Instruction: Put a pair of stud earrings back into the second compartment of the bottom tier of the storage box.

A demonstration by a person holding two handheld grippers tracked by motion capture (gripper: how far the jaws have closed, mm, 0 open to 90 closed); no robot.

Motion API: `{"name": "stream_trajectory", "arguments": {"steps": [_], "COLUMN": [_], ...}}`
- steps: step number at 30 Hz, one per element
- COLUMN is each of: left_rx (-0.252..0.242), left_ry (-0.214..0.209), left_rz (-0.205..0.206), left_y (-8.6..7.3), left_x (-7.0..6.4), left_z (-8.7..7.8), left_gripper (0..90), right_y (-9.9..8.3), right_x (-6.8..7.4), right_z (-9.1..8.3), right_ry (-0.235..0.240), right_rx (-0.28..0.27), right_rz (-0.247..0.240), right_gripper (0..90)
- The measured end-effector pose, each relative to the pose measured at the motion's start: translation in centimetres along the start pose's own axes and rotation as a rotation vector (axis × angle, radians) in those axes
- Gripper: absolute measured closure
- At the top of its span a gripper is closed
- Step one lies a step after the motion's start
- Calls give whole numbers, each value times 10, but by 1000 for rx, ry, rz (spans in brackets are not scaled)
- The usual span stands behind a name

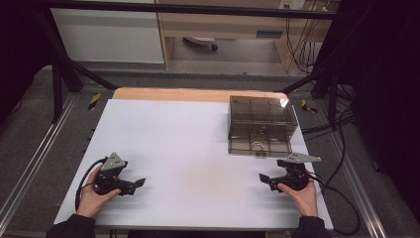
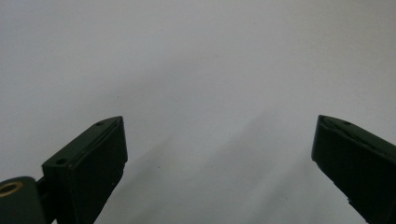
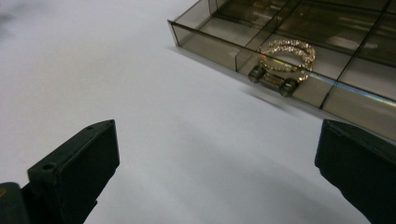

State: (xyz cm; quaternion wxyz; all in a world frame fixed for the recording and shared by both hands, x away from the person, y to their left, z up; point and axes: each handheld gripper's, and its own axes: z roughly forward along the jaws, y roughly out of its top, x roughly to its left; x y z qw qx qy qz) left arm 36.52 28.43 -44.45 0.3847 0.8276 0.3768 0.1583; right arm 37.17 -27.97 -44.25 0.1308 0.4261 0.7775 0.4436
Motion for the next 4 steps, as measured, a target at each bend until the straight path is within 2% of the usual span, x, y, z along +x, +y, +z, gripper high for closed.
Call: {"name": "stream_trajectory", "arguments": {"steps": [4], "left_rx": [-2], "left_ry": [-1], "left_rz": [3], "left_y": [0], "left_x": [0], "left_z": [-1], "left_gripper": [34], "right_y": [-3], "right_x": [0], "right_z": [-1], "right_ry": [6], "right_rx": [-8], "right_rz": [5], "right_gripper": [7]}}
